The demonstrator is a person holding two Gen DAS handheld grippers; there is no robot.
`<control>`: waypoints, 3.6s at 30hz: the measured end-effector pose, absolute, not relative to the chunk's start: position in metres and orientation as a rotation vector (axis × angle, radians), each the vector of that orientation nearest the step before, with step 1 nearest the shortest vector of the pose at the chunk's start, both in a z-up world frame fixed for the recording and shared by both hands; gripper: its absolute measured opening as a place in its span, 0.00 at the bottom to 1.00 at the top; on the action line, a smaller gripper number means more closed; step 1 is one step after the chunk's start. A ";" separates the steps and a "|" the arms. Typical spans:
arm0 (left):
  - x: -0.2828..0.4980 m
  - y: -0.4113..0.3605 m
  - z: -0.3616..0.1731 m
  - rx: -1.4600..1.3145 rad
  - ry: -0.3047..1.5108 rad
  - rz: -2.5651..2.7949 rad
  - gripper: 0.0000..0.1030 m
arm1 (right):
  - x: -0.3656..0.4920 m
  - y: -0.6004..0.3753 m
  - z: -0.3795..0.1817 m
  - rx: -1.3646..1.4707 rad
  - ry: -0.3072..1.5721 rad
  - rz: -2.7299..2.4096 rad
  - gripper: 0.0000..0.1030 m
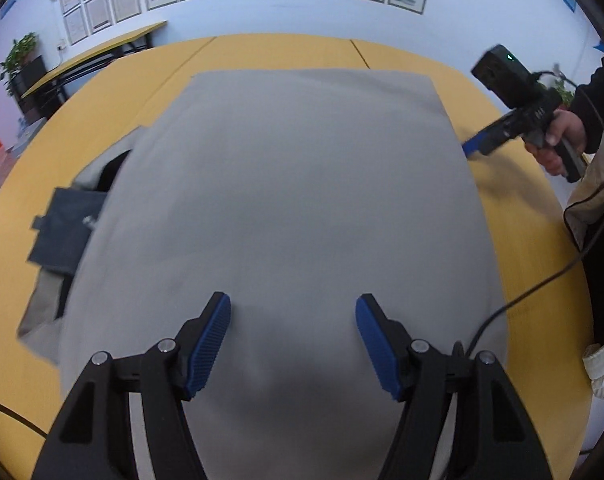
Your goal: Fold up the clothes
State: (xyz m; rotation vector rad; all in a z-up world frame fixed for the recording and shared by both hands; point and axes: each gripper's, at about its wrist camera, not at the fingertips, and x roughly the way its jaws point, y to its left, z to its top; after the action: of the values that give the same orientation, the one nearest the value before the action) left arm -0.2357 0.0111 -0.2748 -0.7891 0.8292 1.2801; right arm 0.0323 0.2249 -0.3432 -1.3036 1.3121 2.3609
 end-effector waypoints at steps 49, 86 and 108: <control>-0.197 0.073 -0.300 -0.736 0.808 1.369 0.99 | -0.089 -0.008 -0.266 -0.976 -0.443 3.188 0.07; -0.172 -0.137 -0.269 -0.802 0.706 1.499 0.99 | -0.228 -0.186 -0.291 -1.239 -1.161 3.283 0.07; -0.098 -0.261 -0.228 -0.980 0.766 1.505 0.90 | -0.406 -0.347 -0.320 -1.137 -1.071 3.526 0.07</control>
State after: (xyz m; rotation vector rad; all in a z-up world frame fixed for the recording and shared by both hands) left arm -0.0979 -0.2607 -0.2282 -0.9803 0.7664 1.5053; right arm -0.4055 -0.3471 -0.3198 -1.1370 -1.0710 3.5264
